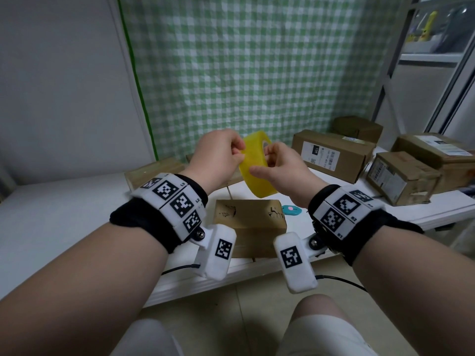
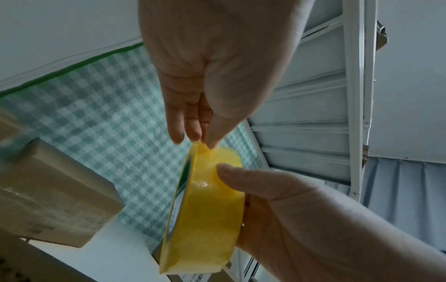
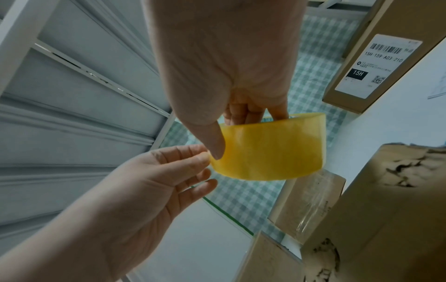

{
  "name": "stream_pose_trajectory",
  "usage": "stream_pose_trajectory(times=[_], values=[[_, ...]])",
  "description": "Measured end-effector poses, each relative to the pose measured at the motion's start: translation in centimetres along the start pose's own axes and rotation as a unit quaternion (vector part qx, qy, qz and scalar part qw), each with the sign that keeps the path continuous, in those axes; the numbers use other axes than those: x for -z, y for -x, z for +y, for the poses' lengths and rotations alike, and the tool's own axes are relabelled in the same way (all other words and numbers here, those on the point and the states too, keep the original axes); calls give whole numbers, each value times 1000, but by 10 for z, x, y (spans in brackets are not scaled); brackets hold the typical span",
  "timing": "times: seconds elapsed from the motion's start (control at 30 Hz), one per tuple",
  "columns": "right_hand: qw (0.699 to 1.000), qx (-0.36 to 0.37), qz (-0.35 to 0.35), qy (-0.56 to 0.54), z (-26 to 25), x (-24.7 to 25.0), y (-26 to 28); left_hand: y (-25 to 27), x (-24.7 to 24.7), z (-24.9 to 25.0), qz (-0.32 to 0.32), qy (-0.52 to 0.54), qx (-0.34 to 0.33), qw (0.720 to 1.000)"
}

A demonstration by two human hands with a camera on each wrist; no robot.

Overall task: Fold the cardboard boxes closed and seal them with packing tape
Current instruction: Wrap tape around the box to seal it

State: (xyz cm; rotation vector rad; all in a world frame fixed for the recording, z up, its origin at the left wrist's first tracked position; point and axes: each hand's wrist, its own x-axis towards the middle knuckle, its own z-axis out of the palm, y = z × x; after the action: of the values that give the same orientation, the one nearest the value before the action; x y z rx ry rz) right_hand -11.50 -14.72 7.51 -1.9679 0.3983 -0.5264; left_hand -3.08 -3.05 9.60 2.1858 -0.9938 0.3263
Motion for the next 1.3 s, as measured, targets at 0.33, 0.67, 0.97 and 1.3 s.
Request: stream_pose_trajectory(times=[0.33,0.67,0.97,1.3], values=[[1000,-3,8,28,1,-4,-2,-4,-4,2,-14,-41,-8,999],[999,-40,-10,-16,1,-6,-7,-6,-8,-8,-56,0,-17,998],[998,-48,-16,-44,0,-6,-10,-10,-4,-10,-22,15,4,1000],[999,-31,-22,-39,3,-1,-10,-10,-6,-10,-41,-9,-59,997]])
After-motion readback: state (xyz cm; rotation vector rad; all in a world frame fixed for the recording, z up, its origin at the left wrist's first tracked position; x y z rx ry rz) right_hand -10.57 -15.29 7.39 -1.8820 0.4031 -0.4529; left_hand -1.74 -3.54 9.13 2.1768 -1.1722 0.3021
